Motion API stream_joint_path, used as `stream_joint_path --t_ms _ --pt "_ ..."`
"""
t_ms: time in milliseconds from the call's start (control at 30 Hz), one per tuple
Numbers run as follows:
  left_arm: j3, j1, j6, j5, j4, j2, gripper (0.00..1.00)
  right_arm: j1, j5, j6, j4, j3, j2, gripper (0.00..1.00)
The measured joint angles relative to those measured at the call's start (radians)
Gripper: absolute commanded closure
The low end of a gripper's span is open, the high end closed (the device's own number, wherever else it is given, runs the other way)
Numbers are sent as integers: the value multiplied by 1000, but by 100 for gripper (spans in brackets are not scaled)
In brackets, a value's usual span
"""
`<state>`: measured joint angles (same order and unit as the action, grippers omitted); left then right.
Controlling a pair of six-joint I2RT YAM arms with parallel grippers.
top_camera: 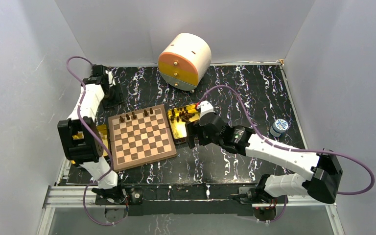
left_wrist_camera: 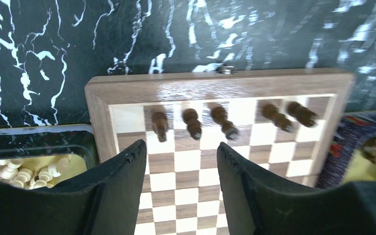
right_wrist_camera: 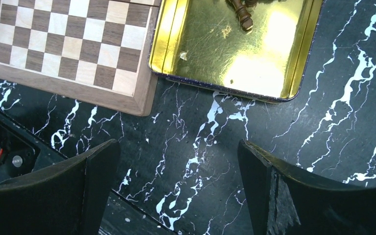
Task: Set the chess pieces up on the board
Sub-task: Place the chess piece on the chessboard, then pick up the chess piece from the storage box.
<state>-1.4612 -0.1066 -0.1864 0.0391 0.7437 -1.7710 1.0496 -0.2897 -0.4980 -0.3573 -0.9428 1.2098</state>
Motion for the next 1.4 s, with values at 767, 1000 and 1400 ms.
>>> stream_joint_path --t_ms 767,1000,1400 --pt "546 64 -91 227 -262 688 8 -270 94 157 97 -218 455 59" --pt "706 70 -129 143 -349 824 8 -270 87 141 118 -356 611 64" --pt "742 77 -140 139 -425 843 9 -270 35 109 116 -528 795 63"
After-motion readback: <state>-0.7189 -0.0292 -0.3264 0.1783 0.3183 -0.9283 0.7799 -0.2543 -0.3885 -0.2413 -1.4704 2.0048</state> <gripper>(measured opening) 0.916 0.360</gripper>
